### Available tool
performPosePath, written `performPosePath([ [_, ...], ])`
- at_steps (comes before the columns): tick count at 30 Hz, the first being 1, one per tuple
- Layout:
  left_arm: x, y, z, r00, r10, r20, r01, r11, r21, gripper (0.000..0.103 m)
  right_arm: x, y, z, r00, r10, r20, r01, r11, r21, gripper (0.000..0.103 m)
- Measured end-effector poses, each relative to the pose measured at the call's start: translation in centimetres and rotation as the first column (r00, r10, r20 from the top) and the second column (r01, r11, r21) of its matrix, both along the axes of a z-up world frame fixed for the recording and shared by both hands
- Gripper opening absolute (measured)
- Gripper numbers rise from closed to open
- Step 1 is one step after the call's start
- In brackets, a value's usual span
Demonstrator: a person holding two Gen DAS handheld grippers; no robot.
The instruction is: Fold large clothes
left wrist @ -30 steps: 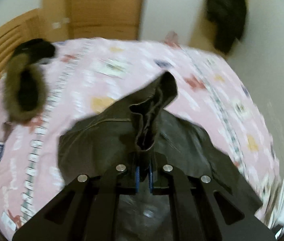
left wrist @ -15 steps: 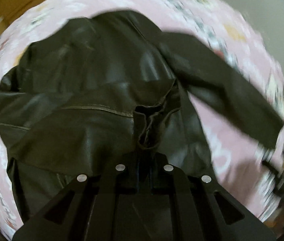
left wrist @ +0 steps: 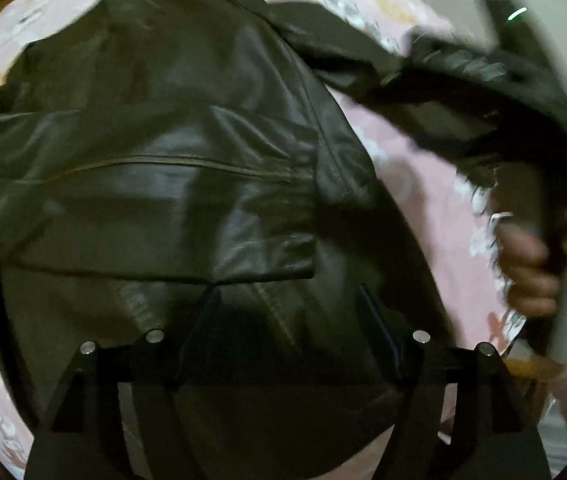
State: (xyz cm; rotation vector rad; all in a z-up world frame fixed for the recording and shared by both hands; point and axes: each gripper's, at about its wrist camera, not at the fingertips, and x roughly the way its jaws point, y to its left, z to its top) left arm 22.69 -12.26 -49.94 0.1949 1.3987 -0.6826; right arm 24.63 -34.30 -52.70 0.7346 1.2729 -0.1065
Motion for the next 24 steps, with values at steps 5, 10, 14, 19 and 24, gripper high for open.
performPosePath([
  [5,4.2,6.8,1.1,0.971,0.216,0.102,-0.225,0.97,0.089,0.072,2.2,2.6,-4.0,0.996,0.069,-0.059,-0.068,0.997,0.021,0.098],
  [10,8.5,13.2,1.0,0.916,0.378,0.135,-0.397,0.902,0.168,0.072,2.9,4.8,-4.4,0.991,0.126,0.037,-0.127,0.992,0.006,0.075],
  [14,9.7,16.6,0.9,0.878,0.466,0.112,-0.479,0.858,0.185,0.072,2.8,5.1,-5.5,0.992,0.122,0.016,-0.122,0.992,0.026,0.037],
  [19,8.7,16.7,0.4,0.867,0.491,0.085,-0.498,0.845,0.196,0.072,2.0,4.1,-4.4,0.991,0.111,0.078,-0.113,0.993,0.021,0.004],
  [24,7.2,15.1,0.2,0.879,0.462,0.117,-0.476,0.843,0.25,0.072,-1.1,4.1,-0.1,0.979,0.135,0.155,-0.127,0.99,-0.062,0.002],
])
